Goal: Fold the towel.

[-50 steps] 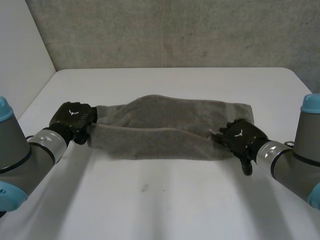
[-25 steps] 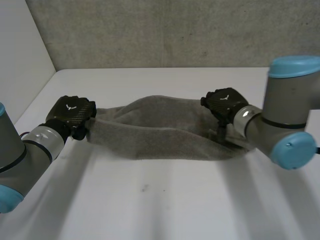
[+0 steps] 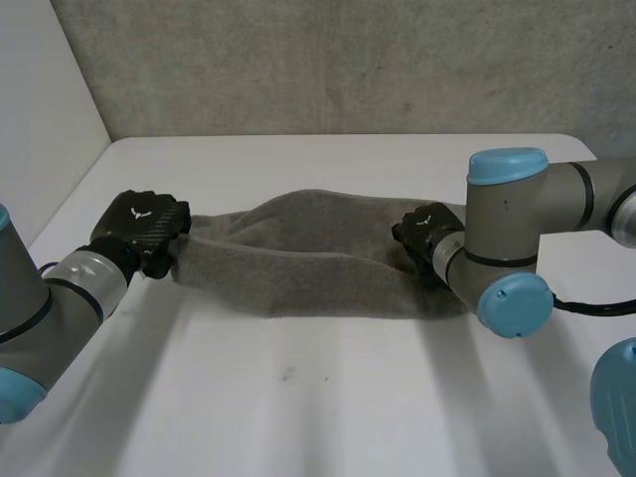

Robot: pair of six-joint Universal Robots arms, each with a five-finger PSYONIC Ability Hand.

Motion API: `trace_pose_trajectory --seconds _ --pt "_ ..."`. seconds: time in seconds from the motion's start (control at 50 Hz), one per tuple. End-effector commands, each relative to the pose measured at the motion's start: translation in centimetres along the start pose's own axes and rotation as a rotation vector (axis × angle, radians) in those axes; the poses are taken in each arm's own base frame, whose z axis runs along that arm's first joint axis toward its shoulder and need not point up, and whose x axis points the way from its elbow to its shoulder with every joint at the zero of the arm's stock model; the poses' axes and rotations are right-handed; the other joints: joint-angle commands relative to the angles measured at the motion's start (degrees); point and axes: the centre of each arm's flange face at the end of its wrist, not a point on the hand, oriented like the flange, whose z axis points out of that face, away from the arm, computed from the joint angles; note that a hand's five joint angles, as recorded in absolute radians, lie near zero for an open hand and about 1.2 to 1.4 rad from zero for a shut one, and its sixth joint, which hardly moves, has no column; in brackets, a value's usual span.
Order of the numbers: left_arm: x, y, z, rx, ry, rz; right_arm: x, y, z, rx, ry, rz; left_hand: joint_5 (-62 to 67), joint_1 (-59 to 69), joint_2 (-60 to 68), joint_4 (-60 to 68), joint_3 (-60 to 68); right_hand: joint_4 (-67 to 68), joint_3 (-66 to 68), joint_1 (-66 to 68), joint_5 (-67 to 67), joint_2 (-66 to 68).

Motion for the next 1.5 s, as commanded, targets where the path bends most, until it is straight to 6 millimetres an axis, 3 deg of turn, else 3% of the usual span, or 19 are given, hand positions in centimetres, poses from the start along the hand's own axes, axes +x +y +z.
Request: trace_pose_trajectory --seconds 0.02,0.08,0.12,0.26,0.36,0.48,0.56,0.64,0.8,1.0,1.12,1.22,1.26,1.28,1.36,1.38,1.46,1.48,1.5 --pt "-0.1 0.0 0.0 0.001 -0.002 0.005 0.6 0.3 0.4 -0.018 0.021 -0.001 11.07 11.59 10.24 10.1 10.22 13.73 13.55 13.68 13.3 14.04" --pt "-0.1 0.0 0.0 0.0 -0.003 0.007 0.8 0.3 0.4 -0.018 0.026 0.001 11.07 11.59 10.24 10.1 10.22 21.35 21.18 21.3 20.93 21.66" --pt "-0.3 0.1 0.1 -0.003 -0.008 0.005 1.1 -0.1 0.0 -0.012 0.032 -0.002 11.07 11.59 10.24 10.1 10.22 41.59 41.41 41.54 41.17 41.9" --pt "-0.6 0.1 0.2 -0.003 -0.018 0.006 3.6 -2.2 -2.1 0.033 0.083 0.024 11.07 11.59 10.24 10.1 10.22 43.83 43.66 43.78 43.41 44.14" --pt "-1.3 0.1 0.1 -0.003 -0.037 0.003 7.9 -3.1 -5.5 0.075 0.134 0.083 11.07 11.59 10.24 10.1 10.22 43.83 43.66 43.78 43.41 44.14" --pt "-2.2 -0.2 -0.6 0.004 -0.067 0.002 10.4 -2.1 -8.8 0.095 0.106 0.122 11.07 11.59 10.24 10.1 10.22 43.83 43.66 43.78 43.41 44.14" --pt "-2.9 -0.6 -1.1 0.016 -0.093 0.003 10.9 -1.4 -10.5 0.101 0.083 0.134 11.07 11.59 10.24 10.1 10.22 43.83 43.66 43.78 43.41 44.14" --pt "-3.6 -2.2 -2.1 0.068 -0.127 0.015 12.3 -0.5 -12.6 0.144 0.094 0.162 11.07 11.59 10.24 10.1 10.22 43.83 43.66 43.78 43.41 44.14" --pt "-5.7 -6.8 -5.0 0.223 -0.226 0.057 17.2 -2.9 -18.5 0.415 0.245 0.221 11.07 11.59 10.24 10.1 10.22 43.83 43.66 43.78 43.41 44.14" --pt "-6.8 -10.8 -7.3 0.359 -0.292 0.098 20.1 -5.2 -22.1 0.512 0.336 0.215 11.07 11.59 10.24 10.1 10.22 43.83 43.66 43.78 43.41 44.14" --pt "-7.3 -11.4 -6.9 0.368 -0.298 0.105 20.2 -5.8 -22.2 0.485 0.311 0.227 11.07 11.59 10.24 10.1 10.22 43.83 43.66 43.78 43.41 44.14" --pt "-7.6 -10.0 -4.9 0.31 -0.279 0.09 20.2 -3.9 -19.5 0.375 0.243 0.252 11.07 11.59 10.24 10.1 10.22 43.83 43.66 43.78 43.41 44.14" --pt "-7.6 -8.1 -2.5 0.237 -0.247 0.073 19.5 -3.3 -17.2 0.302 0.186 0.21 11.07 11.59 10.24 10.1 10.22 43.83 43.66 43.78 43.41 44.14" --pt "-7.6 -8.0 -2.4 0.237 -0.247 0.073 19.5 -3.3 -17.2 0.302 0.185 0.21 11.07 11.59 10.24 10.1 10.22 43.83 43.66 43.78 43.41 44.14" --pt "-7.5 -6.3 1.5 0.172 -0.198 0.052 17.4 -3.5 -13.5 0.215 0.102 0.138 11.07 11.59 10.24 10.1 10.22 43.83 43.66 43.78 43.41 44.14" --pt "-7.5 -6.2 1.5 0.172 -0.198 0.052 17.4 -3.5 -13.5 0.215 0.102 0.138 11.07 11.59 10.24 10.1 10.22 43.83 43.66 43.78 43.41 44.14" --pt "-6.7 -6.1 5.7 0.162 -0.142 0.057 17.2 -4.8 -9.7 0.21 0.14 0.105 11.07 11.59 10.24 10.1 10.22 43.83 43.66 43.78 43.41 44.14" --pt "-6.8 -6.7 6.9 0.181 -0.14 0.065 17.2 -4.9 -9.6 0.21 0.141 0.105 11.07 11.59 10.24 10.1 10.22 43.83 43.66 43.78 43.41 44.14" --pt "-7.4 -7.4 8.0 0.205 -0.153 0.071 18.0 -5.6 -8.1 0.231 0.196 0.09 11.07 11.59 10.24 10.1 10.22 43.83 43.66 43.78 43.41 44.14"
